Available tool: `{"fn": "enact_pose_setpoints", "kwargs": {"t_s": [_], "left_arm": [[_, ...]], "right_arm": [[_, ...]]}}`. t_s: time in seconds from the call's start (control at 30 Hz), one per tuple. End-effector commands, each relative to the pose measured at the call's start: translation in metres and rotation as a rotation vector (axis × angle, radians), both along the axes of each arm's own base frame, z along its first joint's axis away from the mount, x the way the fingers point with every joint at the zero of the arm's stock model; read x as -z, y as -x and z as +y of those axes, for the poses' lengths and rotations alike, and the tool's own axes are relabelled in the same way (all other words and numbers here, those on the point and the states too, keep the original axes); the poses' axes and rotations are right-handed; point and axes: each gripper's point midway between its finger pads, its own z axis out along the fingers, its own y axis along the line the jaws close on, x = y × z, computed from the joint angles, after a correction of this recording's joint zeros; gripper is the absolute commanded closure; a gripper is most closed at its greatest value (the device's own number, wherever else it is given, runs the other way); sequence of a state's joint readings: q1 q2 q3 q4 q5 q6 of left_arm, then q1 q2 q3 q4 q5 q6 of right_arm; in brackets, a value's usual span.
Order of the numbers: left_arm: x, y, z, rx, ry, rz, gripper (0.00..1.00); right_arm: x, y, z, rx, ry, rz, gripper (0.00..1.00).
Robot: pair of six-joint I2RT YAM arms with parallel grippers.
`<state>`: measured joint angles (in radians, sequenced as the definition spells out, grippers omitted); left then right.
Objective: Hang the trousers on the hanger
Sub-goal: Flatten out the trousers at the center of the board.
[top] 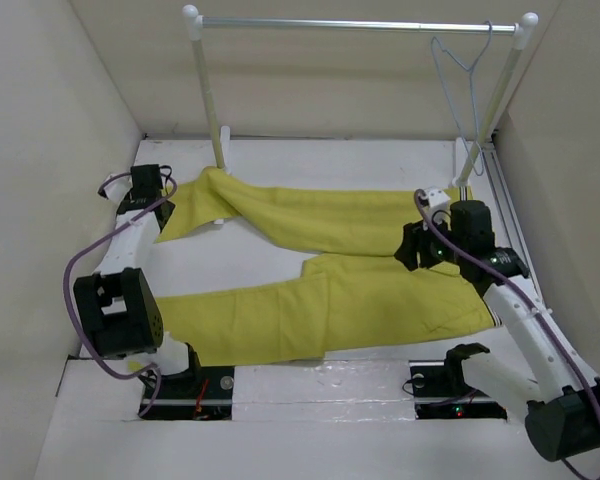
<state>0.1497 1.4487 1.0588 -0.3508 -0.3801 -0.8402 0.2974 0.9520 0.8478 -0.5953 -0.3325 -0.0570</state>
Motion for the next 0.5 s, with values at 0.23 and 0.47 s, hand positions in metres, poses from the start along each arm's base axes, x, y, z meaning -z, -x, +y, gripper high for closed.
{"fn": "enact_pose_setpoints", "kwargs": {"t_s": [0.23,0.47], "left_arm": [[0.03,-0.027,-0.015,0.132,0.02,-0.011,0.48],[0.013,-0.048,-0.027,0.146,0.065,-0.134,0.48]], "right_arm": [[-0.006,-0.076,-0.135,0.603,-0.144,-0.048,0.31],[0.026,-0.11,-0.229,0.782,-0.255,-0.036,0.27]]}}
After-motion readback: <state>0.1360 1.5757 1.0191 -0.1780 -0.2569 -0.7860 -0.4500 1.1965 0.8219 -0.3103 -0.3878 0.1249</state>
